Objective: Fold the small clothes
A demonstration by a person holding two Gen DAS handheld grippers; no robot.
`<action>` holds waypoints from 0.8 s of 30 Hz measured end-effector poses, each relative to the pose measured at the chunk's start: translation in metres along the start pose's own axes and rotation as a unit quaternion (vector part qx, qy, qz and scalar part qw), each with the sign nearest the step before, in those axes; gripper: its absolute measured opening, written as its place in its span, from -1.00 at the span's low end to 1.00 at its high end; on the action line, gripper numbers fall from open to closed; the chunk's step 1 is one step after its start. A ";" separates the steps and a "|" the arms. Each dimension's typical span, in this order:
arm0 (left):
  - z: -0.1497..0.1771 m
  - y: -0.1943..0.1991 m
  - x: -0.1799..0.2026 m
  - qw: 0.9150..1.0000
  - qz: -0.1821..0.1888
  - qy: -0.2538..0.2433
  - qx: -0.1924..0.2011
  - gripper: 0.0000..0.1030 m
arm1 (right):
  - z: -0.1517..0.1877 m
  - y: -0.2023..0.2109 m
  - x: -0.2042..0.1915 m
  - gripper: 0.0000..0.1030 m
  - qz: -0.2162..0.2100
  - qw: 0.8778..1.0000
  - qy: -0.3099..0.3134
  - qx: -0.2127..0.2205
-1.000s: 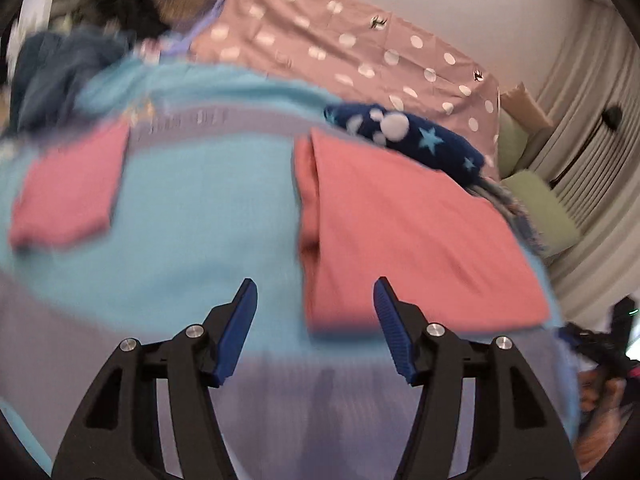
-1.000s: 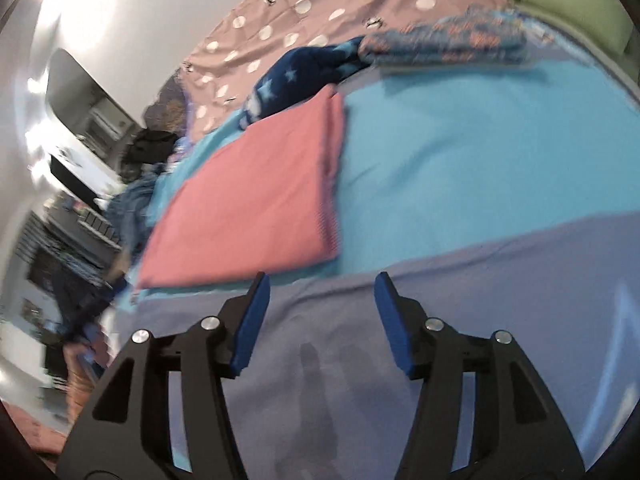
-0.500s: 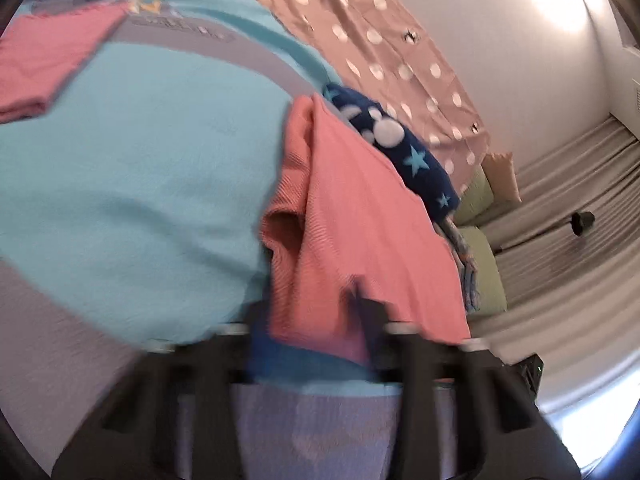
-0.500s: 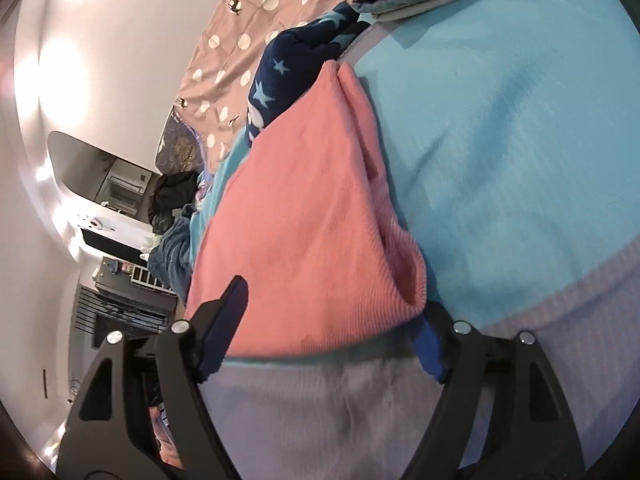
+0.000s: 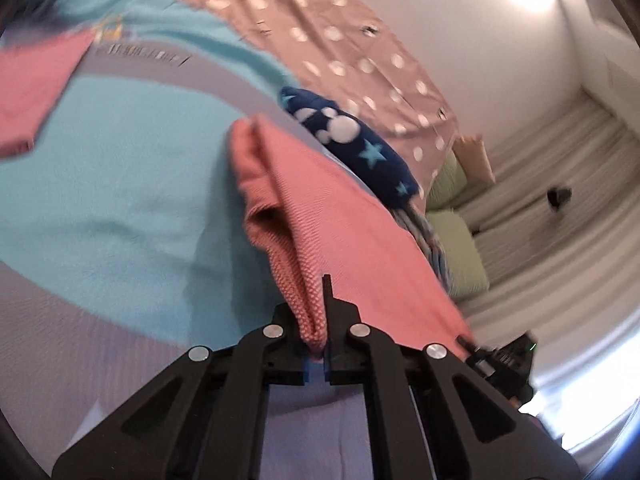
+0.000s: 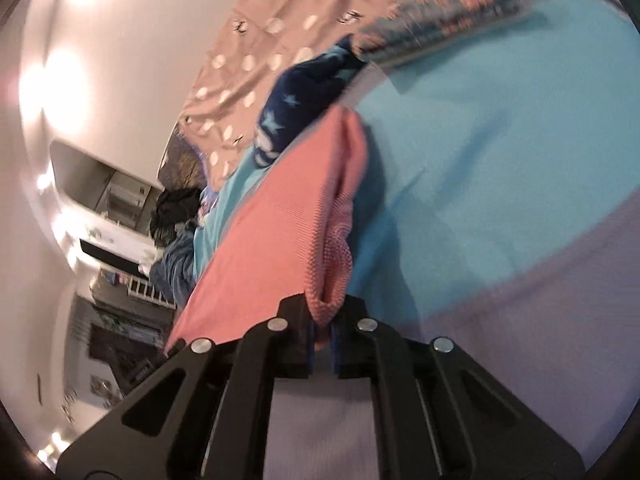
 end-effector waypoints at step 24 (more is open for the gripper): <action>0.066 -0.065 0.169 0.954 -0.103 -0.252 -0.122 -0.50 | 0.090 0.054 0.043 -0.52 0.000 0.996 0.085 0.022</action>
Point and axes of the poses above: each gripper's, at about its wrist camera, not at the fingertips, and y roughly against the way its jaws point, x to its right, z to its underside, the point moved 5 cm from there along -y, roughly the way its jaws point, and after that the axes turned 5 degrees about z, right-handed, at the moved point
